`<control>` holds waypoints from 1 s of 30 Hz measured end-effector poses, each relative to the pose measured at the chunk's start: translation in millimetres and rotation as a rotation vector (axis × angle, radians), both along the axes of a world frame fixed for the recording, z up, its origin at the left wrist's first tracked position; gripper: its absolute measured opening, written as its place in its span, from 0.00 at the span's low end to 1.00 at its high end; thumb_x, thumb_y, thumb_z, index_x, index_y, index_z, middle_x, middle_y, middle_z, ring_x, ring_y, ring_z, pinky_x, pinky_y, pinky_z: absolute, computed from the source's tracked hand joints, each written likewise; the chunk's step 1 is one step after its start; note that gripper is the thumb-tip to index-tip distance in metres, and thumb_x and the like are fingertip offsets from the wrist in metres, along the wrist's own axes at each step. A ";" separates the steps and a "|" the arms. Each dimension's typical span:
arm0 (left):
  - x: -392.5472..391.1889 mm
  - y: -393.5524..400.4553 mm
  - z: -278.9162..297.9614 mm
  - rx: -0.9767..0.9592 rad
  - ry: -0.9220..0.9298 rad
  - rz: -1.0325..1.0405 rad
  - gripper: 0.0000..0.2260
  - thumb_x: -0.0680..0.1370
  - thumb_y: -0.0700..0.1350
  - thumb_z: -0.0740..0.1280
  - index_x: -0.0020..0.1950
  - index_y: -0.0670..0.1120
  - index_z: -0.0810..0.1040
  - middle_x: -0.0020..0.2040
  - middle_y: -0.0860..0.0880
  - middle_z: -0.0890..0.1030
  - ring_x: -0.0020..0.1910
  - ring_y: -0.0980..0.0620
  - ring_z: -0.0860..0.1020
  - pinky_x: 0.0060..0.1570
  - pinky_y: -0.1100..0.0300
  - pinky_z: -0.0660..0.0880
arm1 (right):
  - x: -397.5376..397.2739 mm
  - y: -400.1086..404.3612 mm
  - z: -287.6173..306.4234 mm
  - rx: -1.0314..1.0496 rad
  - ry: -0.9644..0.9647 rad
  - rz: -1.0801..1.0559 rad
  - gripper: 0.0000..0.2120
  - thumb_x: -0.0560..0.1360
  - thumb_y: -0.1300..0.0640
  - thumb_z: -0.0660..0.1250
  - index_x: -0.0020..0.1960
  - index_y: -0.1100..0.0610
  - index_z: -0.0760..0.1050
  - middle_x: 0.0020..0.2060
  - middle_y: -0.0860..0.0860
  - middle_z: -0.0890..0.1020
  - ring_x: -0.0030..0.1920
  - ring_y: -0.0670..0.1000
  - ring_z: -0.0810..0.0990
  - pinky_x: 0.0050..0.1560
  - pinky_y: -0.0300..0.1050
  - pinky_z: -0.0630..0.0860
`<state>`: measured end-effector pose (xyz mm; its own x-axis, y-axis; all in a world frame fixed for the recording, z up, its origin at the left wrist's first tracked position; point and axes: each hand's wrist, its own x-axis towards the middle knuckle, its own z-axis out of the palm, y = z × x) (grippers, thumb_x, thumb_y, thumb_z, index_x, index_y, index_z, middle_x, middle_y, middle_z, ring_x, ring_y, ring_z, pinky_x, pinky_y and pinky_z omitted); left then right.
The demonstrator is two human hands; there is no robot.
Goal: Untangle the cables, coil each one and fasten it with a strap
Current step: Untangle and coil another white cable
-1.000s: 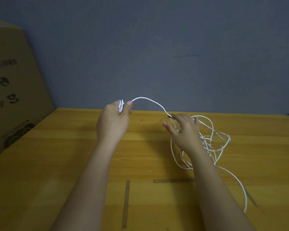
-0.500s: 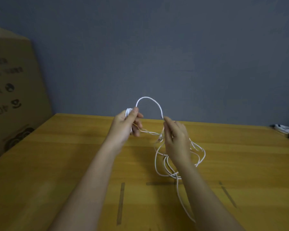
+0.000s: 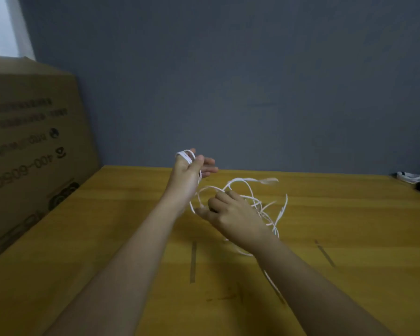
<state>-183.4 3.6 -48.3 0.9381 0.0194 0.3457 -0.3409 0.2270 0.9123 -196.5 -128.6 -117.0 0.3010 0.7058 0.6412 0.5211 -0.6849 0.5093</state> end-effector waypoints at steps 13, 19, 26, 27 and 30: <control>-31.8 -14.9 -39.1 1.327 -0.303 0.317 0.09 0.84 0.49 0.52 0.54 0.43 0.63 0.51 0.41 0.78 0.49 0.37 0.77 0.38 0.53 0.65 | -27.6 -37.6 -16.2 0.650 0.420 -0.176 0.20 0.71 0.64 0.70 0.62 0.55 0.74 0.44 0.49 0.82 0.48 0.52 0.74 0.43 0.45 0.71; -32.0 -18.8 -35.2 1.382 -0.482 0.381 0.10 0.83 0.47 0.52 0.60 0.42 0.66 0.60 0.43 0.73 0.60 0.43 0.71 0.52 0.55 0.64 | -21.1 -44.6 -10.6 0.620 0.531 -0.234 0.19 0.74 0.62 0.67 0.65 0.56 0.73 0.52 0.51 0.82 0.59 0.54 0.73 0.51 0.47 0.72; -31.6 -12.5 -26.4 1.525 -0.390 0.153 0.21 0.74 0.64 0.64 0.37 0.49 0.62 0.39 0.52 0.71 0.44 0.48 0.71 0.38 0.56 0.64 | -19.8 -62.2 -10.6 0.582 0.514 -0.484 0.23 0.72 0.34 0.61 0.54 0.50 0.80 0.54 0.47 0.80 0.63 0.52 0.72 0.67 0.52 0.54; -33.0 -12.4 -25.7 1.569 -0.352 0.152 0.22 0.75 0.64 0.63 0.35 0.49 0.62 0.38 0.51 0.71 0.43 0.48 0.71 0.37 0.56 0.63 | -21.9 -66.3 -8.3 0.543 0.516 -0.518 0.25 0.70 0.31 0.60 0.53 0.48 0.80 0.55 0.46 0.79 0.63 0.53 0.71 0.64 0.51 0.53; -33.3 -12.9 -20.9 1.553 -0.334 0.250 0.18 0.79 0.60 0.60 0.38 0.48 0.66 0.46 0.45 0.79 0.50 0.42 0.77 0.38 0.57 0.64 | -23.0 -84.0 -5.8 0.579 0.631 -0.598 0.22 0.69 0.31 0.64 0.55 0.44 0.79 0.55 0.44 0.76 0.61 0.50 0.69 0.57 0.46 0.56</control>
<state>-216.8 -9.3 -69.2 0.8476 -0.3944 0.3549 -0.4469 -0.8913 0.0768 -219.5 -212.6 -122.8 0.8978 -0.0338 0.4391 0.0741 -0.9712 -0.2264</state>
